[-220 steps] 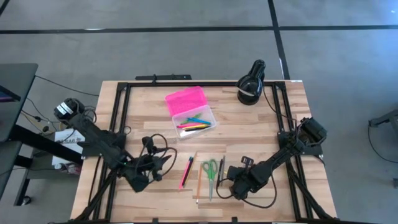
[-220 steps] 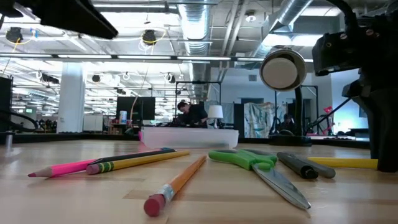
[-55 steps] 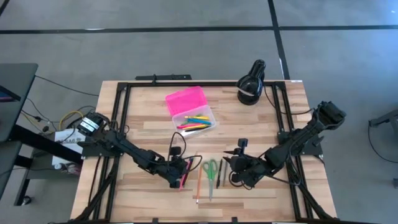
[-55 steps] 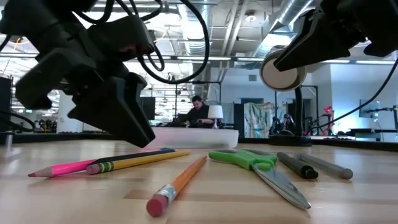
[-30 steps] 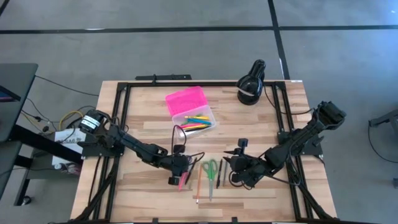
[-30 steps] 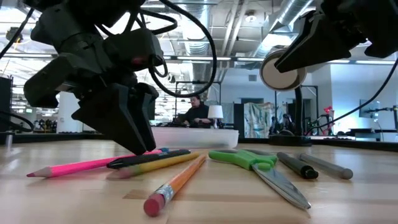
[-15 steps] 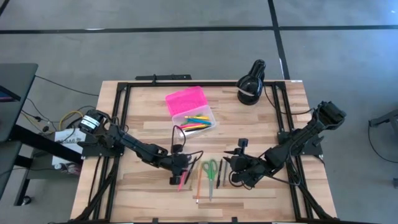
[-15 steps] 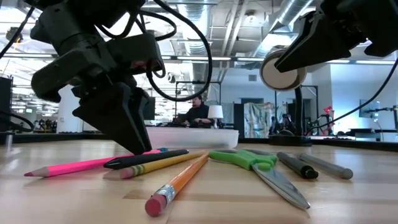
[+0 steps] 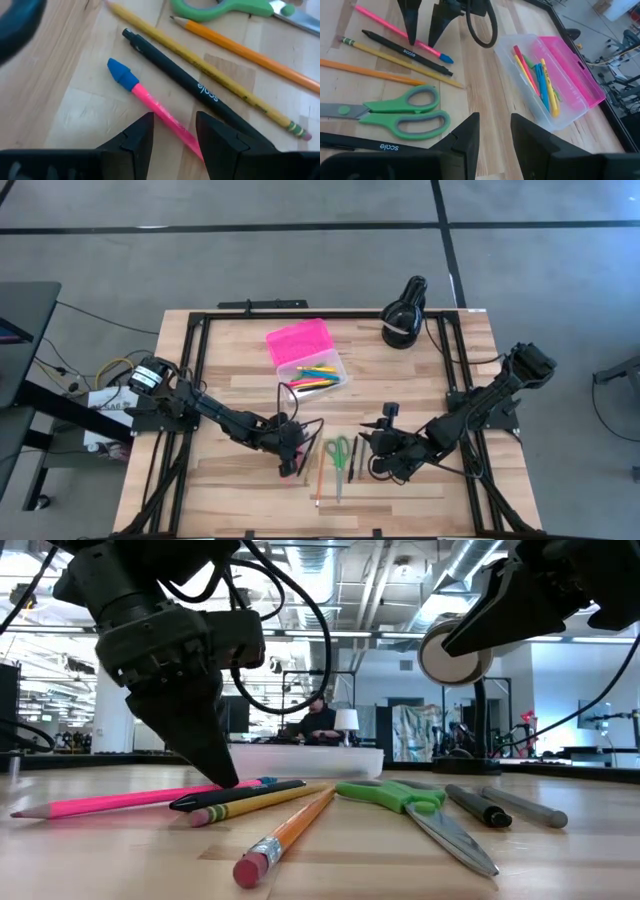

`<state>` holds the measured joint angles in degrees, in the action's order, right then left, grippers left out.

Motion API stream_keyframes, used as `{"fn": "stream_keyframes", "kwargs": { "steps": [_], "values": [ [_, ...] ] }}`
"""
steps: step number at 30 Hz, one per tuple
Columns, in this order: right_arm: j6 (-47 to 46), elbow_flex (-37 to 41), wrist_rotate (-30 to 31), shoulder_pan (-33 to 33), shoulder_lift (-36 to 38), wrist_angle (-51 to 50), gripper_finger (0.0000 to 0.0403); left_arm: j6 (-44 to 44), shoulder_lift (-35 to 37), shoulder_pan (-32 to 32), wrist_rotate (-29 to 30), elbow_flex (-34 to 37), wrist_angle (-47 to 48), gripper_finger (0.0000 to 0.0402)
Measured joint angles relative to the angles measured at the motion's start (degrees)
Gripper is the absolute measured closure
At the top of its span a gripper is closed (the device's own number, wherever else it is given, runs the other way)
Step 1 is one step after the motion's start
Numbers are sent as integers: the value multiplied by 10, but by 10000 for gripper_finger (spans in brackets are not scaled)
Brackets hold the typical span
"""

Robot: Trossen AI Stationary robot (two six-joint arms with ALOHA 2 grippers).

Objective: Pick & place school supplies into a supply box
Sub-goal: Put the pink pencil into the pink supply box

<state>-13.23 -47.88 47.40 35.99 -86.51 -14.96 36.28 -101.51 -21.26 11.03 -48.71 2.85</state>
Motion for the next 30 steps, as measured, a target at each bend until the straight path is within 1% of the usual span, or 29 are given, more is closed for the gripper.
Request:
{"fn": "stream_keyframes", "kwargs": {
  "steps": [5, 12, 23, 27, 30],
  "values": [
    [0, 0, -10, 0, 0, 0, 296, 12, 0, 0, -12, -1, 7, 261],
    [0, 0, -11, 0, 0, 0, 296, 19, 4, 0, -13, -5, 87, 261],
    [0, 0, -11, 0, 0, 0, 296, 19, 6, -1, -20, -5, 161, 261],
    [-1, 0, -11, 0, 0, 0, 296, -7, 6, -1, -22, -5, 164, 261],
    [-2, 0, -11, 0, 0, 0, 296, -54, 6, -1, -23, -5, 166, 261]
  ]
}}
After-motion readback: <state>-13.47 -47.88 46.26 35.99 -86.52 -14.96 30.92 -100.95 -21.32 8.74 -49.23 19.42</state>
